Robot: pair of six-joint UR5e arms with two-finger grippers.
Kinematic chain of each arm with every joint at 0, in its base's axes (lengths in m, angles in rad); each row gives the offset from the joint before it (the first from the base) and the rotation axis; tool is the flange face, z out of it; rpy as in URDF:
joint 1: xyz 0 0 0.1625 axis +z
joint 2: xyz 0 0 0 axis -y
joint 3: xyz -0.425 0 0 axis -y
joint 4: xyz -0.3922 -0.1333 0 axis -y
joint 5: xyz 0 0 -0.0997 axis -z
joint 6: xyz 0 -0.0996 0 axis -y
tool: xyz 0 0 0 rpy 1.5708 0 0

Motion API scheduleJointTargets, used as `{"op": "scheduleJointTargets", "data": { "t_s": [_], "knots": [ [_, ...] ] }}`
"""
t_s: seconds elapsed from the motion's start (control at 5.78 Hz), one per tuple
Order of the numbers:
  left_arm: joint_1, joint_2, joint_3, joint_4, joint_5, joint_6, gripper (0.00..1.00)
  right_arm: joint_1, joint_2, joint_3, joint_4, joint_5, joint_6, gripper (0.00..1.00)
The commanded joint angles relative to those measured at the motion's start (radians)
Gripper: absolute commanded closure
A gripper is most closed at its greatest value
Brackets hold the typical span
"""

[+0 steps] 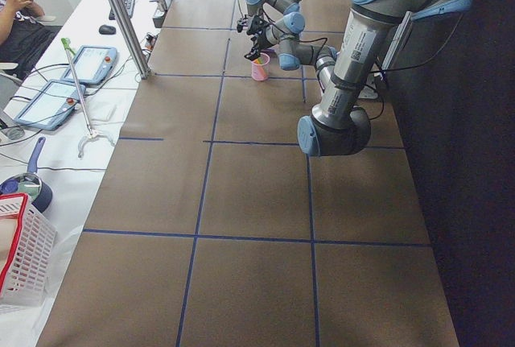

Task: Collect pens into pen holder
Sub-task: 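Open the left gripper and withdraw it away from the cup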

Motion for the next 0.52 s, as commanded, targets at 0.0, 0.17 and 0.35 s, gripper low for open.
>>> {"op": "scheduleJointTargets", "data": {
  "t_s": [0.0, 0.17, 0.35],
  "knots": [
    [-0.145, 0.012, -0.062, 0.227, -0.267, 0.012, 0.00, 0.003, -0.001, 0.007, 0.000, -0.003, 0.001, 0.00],
    [-0.213, 0.021, -0.065, 0.319, -0.387, 0.126, 0.00, 0.005, -0.003, 0.010, 0.000, -0.007, 0.001, 0.00],
    [-0.285, 0.058, -0.064, 0.337, -0.494, 0.190, 0.00, 0.006, -0.004, 0.008, 0.000, -0.009, 0.001, 0.01]
  ]
}}
